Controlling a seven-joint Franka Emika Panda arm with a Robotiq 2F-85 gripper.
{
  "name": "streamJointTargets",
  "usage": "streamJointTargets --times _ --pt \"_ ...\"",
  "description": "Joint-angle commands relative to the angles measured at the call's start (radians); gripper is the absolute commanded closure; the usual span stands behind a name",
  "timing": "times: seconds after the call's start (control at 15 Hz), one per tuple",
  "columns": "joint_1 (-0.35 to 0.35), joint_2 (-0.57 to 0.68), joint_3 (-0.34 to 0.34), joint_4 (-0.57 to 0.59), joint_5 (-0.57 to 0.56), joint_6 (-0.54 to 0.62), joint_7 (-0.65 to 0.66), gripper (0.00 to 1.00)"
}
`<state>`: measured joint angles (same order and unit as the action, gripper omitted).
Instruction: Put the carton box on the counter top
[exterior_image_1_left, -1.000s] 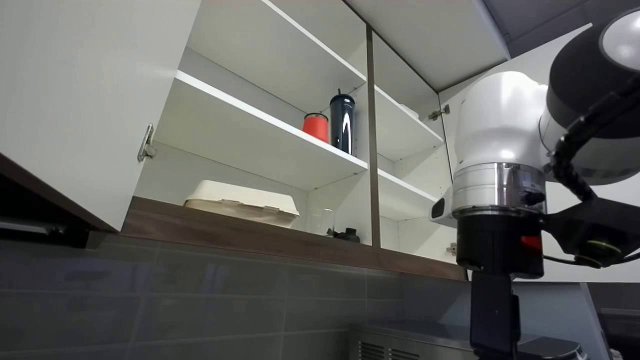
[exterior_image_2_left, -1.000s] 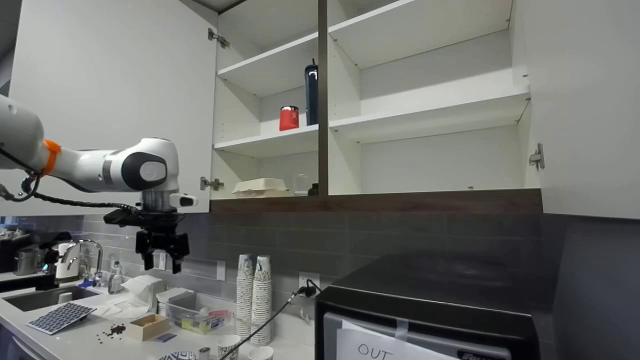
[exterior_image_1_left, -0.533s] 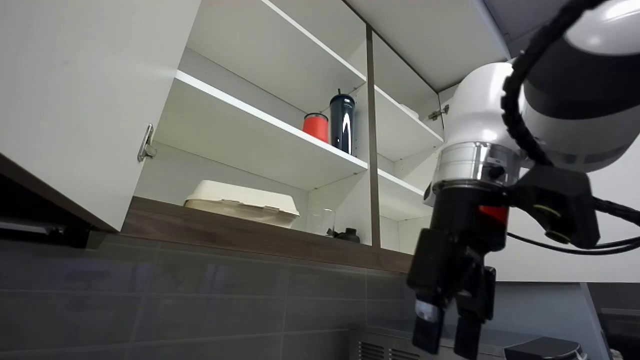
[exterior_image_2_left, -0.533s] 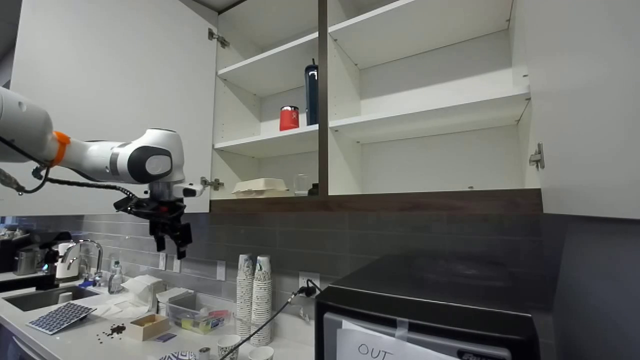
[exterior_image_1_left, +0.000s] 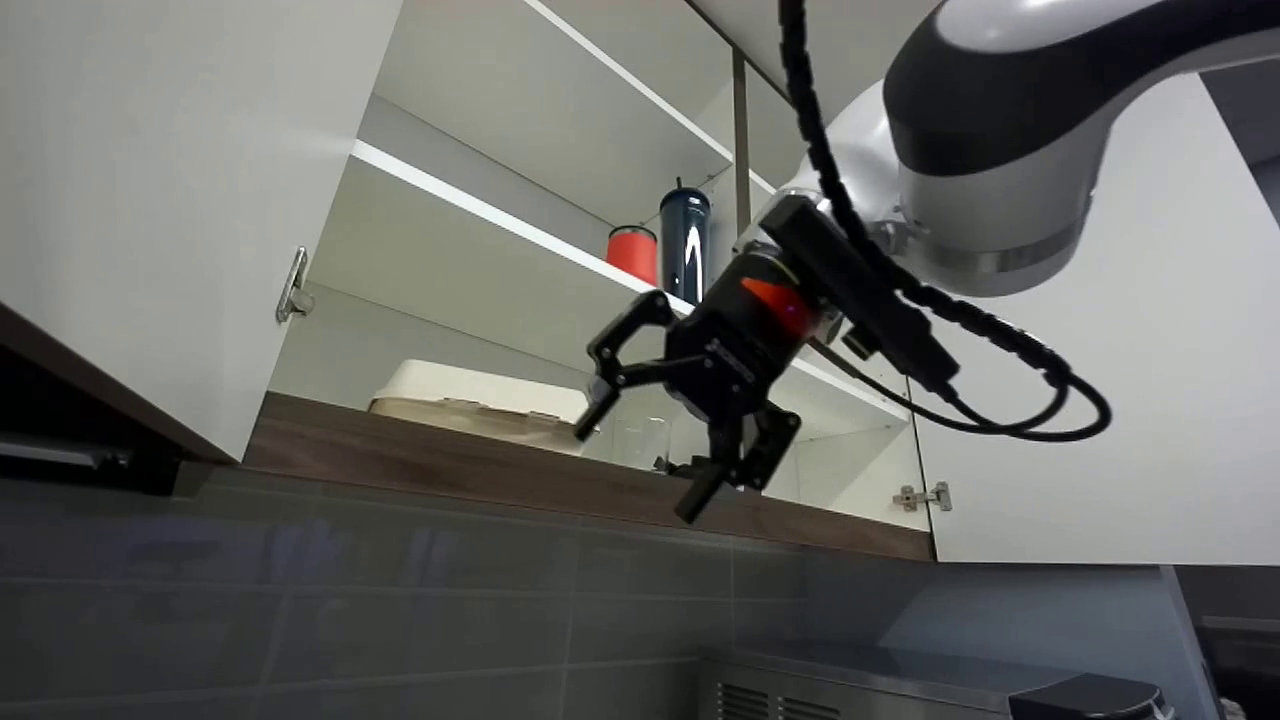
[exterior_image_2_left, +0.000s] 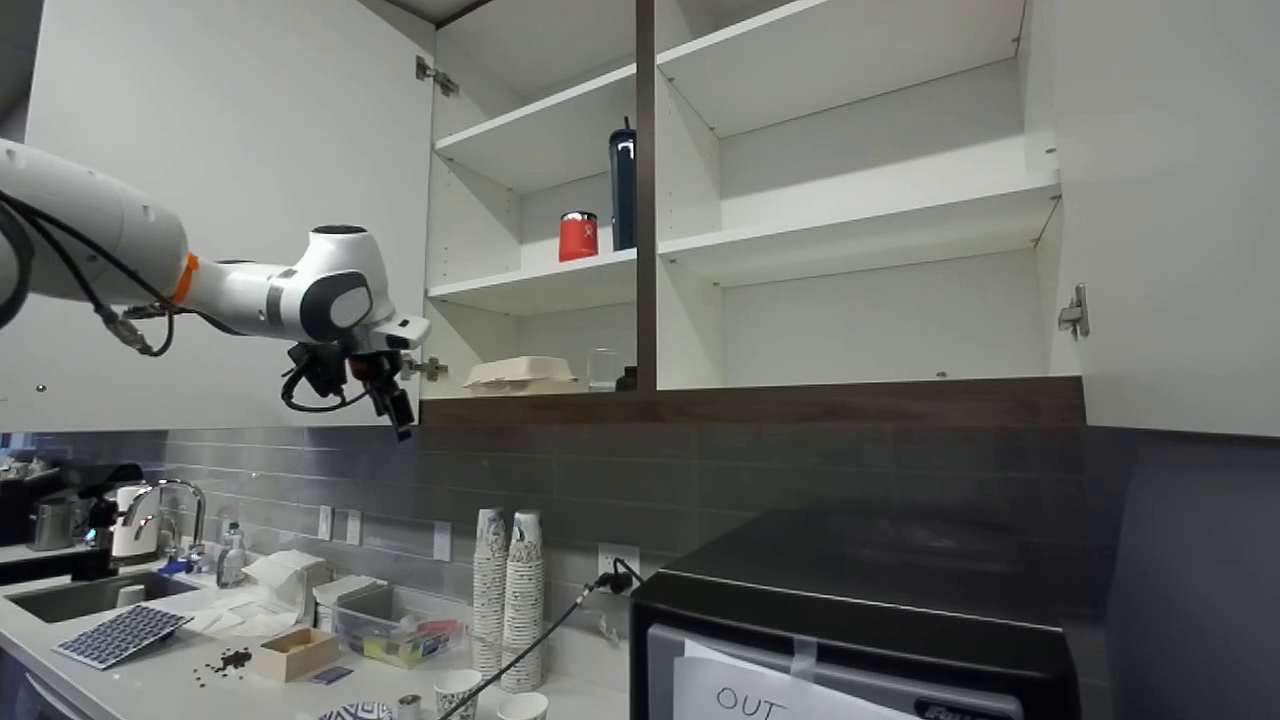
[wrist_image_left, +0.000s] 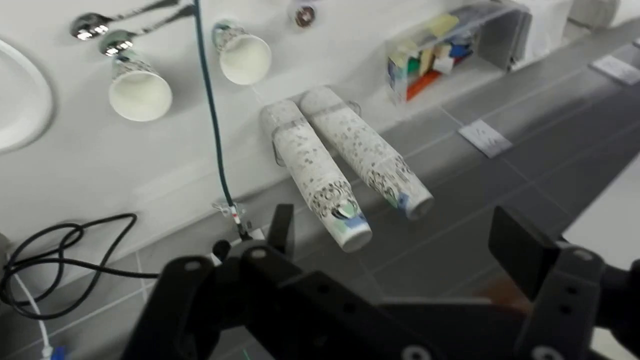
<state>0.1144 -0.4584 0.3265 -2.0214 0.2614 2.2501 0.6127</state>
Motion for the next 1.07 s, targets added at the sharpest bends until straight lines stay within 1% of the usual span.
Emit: streamJointTargets --times 0.0,0.13,0.2,0.33,0.53,0.6,0.67,0.8,0.93,1.0 --pt "-0.044 0.138 0.054 0.138 -0.044 0.159 0.173 0.0" --pt "-0.069 0.193 0.072 0.187 -0.101 0.261 0.275 0.0" --pt "-0.015 0.13 0.024 0.12 -0.066 0.21 0.184 0.0" --pt "-0.024 0.175 0.029 0.161 -0.097 0.251 0.238 0.0" --pt "-0.025 0.194 0.029 0.181 -0.104 0.254 0.25 0.0" --pt "-0.049 0.189 0.039 0.179 -0.141 0.287 0.291 0.0" --pt "-0.059 0.195 0.03 0.191 -0.147 0.311 0.311 0.0" --pt "-0.085 0.201 0.016 0.204 -0.193 0.364 0.362 0.0" --pt "-0.101 0.205 -0.004 0.207 -0.223 0.411 0.38 0.0" --pt "-0.108 0.21 -0.008 0.218 -0.235 0.417 0.39 0.0"
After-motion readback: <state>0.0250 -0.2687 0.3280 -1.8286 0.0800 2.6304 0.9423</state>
